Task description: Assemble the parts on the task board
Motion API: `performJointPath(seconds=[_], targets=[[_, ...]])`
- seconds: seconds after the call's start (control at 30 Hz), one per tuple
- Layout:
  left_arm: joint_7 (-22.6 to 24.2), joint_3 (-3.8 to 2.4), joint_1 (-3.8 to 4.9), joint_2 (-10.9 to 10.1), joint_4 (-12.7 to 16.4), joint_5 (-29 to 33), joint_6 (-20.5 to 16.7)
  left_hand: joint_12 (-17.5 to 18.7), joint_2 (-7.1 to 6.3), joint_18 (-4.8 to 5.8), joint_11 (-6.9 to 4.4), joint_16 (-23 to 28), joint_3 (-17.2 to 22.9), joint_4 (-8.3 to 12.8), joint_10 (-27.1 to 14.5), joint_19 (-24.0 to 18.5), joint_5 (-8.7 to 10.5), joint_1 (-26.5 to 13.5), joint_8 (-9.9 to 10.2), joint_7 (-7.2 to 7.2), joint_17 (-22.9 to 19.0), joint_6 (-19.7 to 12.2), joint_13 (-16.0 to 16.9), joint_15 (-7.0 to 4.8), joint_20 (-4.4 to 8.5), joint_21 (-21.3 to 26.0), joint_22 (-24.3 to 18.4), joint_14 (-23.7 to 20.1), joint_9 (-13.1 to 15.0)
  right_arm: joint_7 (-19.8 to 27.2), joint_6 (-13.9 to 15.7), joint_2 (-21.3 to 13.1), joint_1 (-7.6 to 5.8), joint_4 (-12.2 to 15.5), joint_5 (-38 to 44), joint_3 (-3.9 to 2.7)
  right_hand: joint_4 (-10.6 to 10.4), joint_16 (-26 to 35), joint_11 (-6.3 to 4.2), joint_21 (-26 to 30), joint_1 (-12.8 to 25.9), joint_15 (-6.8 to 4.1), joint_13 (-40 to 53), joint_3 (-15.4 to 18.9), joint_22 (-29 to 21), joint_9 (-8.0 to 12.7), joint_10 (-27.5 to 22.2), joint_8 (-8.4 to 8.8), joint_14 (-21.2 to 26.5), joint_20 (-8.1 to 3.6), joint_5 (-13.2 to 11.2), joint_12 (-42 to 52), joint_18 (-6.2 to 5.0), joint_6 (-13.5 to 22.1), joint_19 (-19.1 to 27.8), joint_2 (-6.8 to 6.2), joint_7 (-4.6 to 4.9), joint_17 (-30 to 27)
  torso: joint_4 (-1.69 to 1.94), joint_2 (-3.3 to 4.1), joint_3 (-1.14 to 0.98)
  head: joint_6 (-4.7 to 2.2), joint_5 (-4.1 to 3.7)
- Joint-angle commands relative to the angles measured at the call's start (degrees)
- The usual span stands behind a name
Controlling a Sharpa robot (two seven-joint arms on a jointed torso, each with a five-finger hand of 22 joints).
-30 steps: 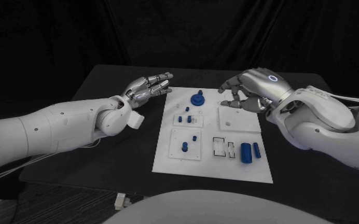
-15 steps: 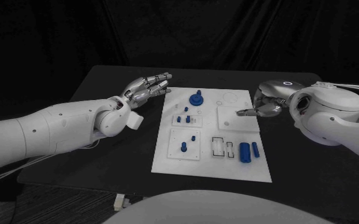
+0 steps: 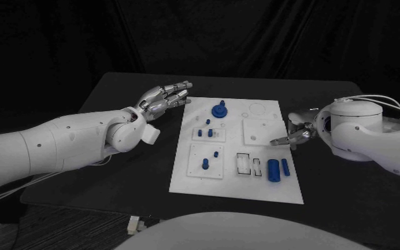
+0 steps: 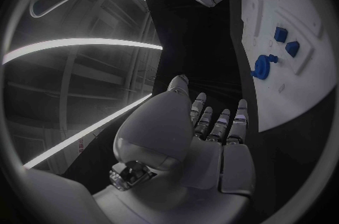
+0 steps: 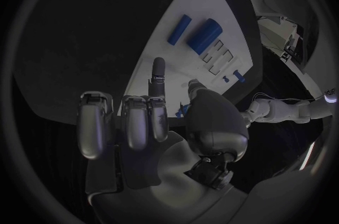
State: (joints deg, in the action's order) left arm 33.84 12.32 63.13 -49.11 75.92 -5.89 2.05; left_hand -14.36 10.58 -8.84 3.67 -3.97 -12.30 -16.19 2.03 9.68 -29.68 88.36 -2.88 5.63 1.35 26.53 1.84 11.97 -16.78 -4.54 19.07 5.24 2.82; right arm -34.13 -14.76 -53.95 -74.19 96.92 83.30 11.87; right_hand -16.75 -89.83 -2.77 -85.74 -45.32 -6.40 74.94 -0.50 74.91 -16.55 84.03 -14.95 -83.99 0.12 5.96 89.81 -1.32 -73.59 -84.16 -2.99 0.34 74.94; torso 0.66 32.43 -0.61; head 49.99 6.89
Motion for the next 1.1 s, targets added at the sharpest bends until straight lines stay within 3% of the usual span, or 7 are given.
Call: performJointPath(seconds=[0.03,0.13,0.23,0.47,1.1], targets=[[0.7,-0.06,-0.06,0.1,0.1,0.3,0.2,0.1,0.07,1.17,0.47,-0.2,0.2,0.0,0.1,0.3,-0.28,0.5,-0.3,0.16,0.1,0.3,0.1,0.09,-0.09,-0.2,0.1,0.4,0.1,-2.6,-2.3,0.1,0.49,0.0,-4.5,-0.01,0.1,-0.2,-0.20,0.3,-2.2,-0.39,15.1,-0.5,13.6,0.4,6.0,1.15,-6.0,-0.36,2.7,0.2,0.15,-0.5,-3.6,0.77,0.21,15.1,0.05,0.00,0.00,0.01,-0.23],[0.7,-0.06,-0.06,0.1,0.0,0.3,0.3,0.1,0.07,1.17,0.47,-0.2,0.2,0.0,0.1,0.3,-0.28,0.5,-0.3,0.16,0.1,0.3,0.1,0.09,-0.09,-0.2,0.1,0.4,0.1,-2.7,-1.1,0.2,0.77,0.3,-5.9,-0.01,0.2,-0.2,-0.27,0.5,-4.1,-0.43,15.1,-0.5,13.4,0.5,6.0,1.98,-6.0,-0.35,5.4,0.2,0.07,-1.2,-3.4,1.08,0.18,15.1,0.02,-0.02,0.00,0.01,-0.17],[0.6,-0.06,-0.06,0.2,-0.1,0.3,0.4,0.0,0.09,1.20,0.51,-0.2,0.3,0.0,0.2,0.3,-0.30,0.6,-0.3,0.19,0.1,0.3,0.1,0.09,-0.09,-0.2,0.1,0.4,0.1,-2.7,-0.1,0.2,0.94,0.5,-7.0,-0.01,0.3,-0.2,-0.36,0.9,-4.9,-0.47,15.1,-0.5,13.3,0.3,6.0,2.03,-6.0,-0.40,6.3,0.2,-0.06,-1.9,-3.1,1.54,-0.02,15.1,0.02,-0.02,0.00,0.01,-0.19],[0.6,-0.06,-0.07,0.3,-0.2,0.3,0.4,-0.1,0.12,1.23,0.55,-0.2,0.3,0.0,0.2,0.3,-0.32,0.6,-0.3,0.24,0.1,0.4,0.1,0.10,-0.09,-0.2,0.0,0.4,0.1,-2.6,2.3,0.0,1.49,1.3,-9.8,-0.01,0.2,-0.2,-1.02,1.3,-5.4,-0.90,15.1,0.1,13.1,-1.5,6.0,1.09,-6.0,-0.71,6.5,0.2,-0.17,-4.1,-2.9,2.19,-0.78,15.1,-0.05,-0.05,-0.01,0.01,-0.20],[0.5,-0.06,-0.08,0.5,-0.5,0.3,0.4,-0.2,0.14,1.27,0.59,-0.2,0.3,0.0,0.2,0.3,-0.32,0.6,-0.3,0.29,0.1,0.4,0.1,0.10,-0.09,-0.2,0.0,0.4,0.1,-2.7,4.3,0.2,4.12,1.3,-11.3,-0.01,0.1,-0.2,-1.16,2.3,-5.4,-1.02,15.1,0.4,12.8,-2.1,6.0,1.21,-6.0,-0.87,5.9,0.2,-0.44,-3.8,-2.3,2.34,-0.83,15.1,-0.01,-0.02,-0.02,0.01,-0.28]])
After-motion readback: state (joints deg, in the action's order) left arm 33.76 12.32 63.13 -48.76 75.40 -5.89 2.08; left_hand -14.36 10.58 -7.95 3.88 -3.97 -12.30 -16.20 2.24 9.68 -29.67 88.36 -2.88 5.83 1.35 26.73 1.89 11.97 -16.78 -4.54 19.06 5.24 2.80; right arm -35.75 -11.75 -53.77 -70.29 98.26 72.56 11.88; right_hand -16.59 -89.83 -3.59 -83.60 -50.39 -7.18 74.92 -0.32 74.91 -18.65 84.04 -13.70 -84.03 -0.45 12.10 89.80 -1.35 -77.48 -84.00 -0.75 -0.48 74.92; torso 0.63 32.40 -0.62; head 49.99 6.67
